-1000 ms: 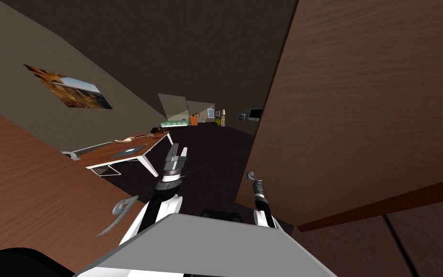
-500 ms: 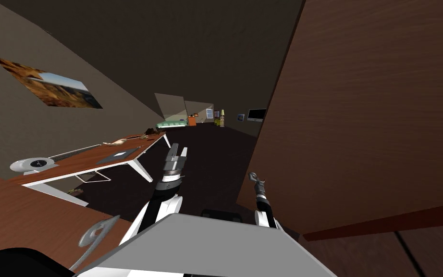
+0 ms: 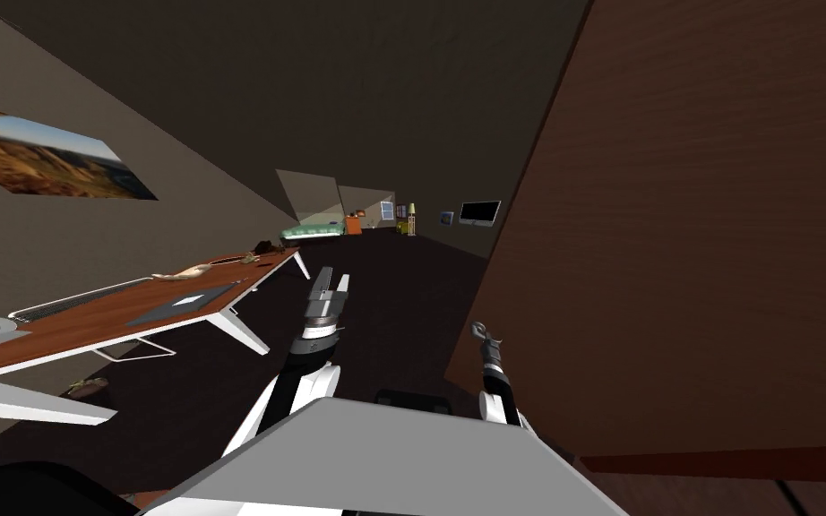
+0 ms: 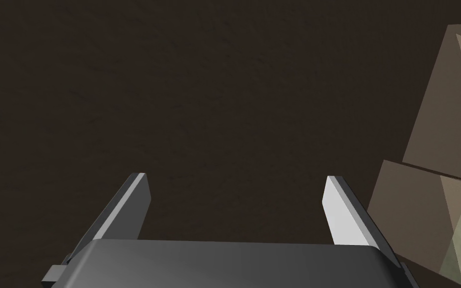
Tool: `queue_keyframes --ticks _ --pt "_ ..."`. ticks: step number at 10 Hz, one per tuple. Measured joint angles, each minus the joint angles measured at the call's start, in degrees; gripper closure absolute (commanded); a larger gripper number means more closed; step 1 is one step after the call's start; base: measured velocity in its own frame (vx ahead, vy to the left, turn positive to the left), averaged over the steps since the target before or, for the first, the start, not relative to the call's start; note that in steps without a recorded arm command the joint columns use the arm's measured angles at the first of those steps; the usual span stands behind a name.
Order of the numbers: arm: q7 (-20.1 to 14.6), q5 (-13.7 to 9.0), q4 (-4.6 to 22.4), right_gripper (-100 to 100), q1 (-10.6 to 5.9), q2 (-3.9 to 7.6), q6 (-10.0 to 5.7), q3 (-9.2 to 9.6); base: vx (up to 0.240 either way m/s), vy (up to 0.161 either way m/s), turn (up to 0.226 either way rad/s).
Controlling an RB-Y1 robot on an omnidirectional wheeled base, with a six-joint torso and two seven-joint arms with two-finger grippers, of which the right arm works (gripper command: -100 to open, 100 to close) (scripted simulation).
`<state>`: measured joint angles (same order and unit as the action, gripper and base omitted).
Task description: Push the door open
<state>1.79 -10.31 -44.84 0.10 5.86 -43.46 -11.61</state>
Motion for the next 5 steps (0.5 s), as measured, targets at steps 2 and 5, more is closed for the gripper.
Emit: queue_keyframes --ticks 2,5 --pt "0.53 -0.60 0.09 100 0.06 -0.05 0.04 -1.22 0.143 0.018 -0.044" --pt "0.69 -1.17 0.46 100 0.30 0.15 -0.14 -2.18 0.179 0.024 -0.048"
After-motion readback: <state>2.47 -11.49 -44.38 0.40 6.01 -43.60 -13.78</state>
